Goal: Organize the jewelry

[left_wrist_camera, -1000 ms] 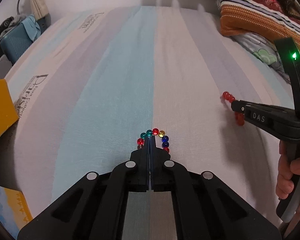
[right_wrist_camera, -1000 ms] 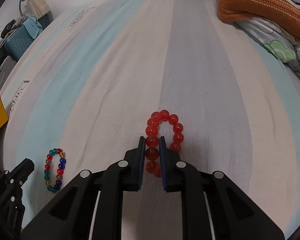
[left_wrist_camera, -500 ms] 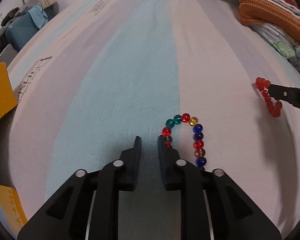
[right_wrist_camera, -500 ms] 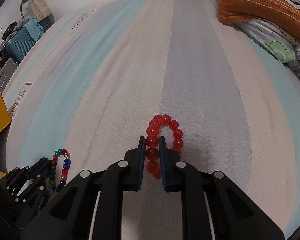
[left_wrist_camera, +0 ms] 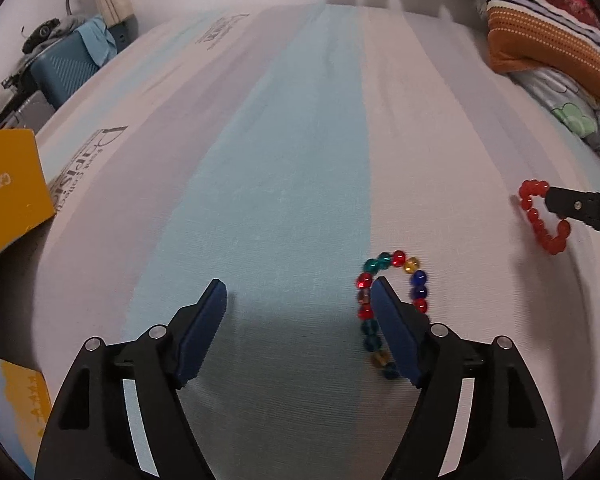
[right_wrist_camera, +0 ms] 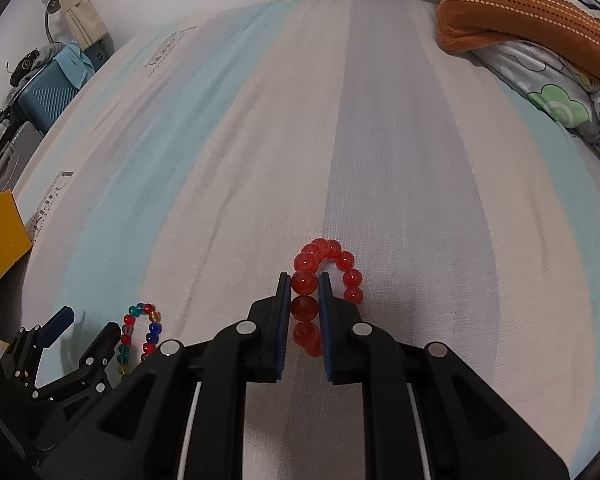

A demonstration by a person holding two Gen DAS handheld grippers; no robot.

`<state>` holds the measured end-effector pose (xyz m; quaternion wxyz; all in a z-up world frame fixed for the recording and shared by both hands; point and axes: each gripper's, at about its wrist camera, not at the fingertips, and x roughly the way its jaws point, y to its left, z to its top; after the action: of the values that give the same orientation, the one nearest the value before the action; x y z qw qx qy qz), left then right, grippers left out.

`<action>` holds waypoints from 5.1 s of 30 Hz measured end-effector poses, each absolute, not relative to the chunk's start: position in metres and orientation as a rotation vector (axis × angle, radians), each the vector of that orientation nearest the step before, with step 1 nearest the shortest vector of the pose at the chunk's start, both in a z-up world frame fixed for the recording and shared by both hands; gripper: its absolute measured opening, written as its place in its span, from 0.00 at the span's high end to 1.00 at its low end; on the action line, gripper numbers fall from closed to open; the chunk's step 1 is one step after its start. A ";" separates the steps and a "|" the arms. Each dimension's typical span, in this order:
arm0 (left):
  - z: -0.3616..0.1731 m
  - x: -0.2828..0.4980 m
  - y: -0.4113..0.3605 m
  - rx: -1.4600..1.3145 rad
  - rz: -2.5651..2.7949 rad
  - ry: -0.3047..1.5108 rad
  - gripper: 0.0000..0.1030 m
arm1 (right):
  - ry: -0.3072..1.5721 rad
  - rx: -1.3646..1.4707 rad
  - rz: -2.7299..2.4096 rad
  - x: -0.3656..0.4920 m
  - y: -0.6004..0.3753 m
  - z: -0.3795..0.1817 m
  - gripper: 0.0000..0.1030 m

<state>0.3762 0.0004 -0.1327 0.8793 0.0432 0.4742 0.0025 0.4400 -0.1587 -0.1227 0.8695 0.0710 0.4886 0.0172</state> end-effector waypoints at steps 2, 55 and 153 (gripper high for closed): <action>-0.136 0.376 -0.005 0.101 -0.009 0.996 0.27 | 1.022 0.148 0.036 0.440 -0.159 -0.123 0.87; -0.032 0.290 0.032 0.029 -0.055 0.985 0.92 | 0.932 0.144 0.098 0.362 -0.107 -0.025 0.87; 0.036 0.005 0.355 -0.196 0.478 0.869 0.06 | 0.819 -0.109 0.498 0.116 0.231 0.011 0.08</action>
<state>0.0050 0.3554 0.0358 0.8748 -0.0937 0.4164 0.2292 0.1159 0.2306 0.0106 0.8859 -0.0524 0.3937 0.2396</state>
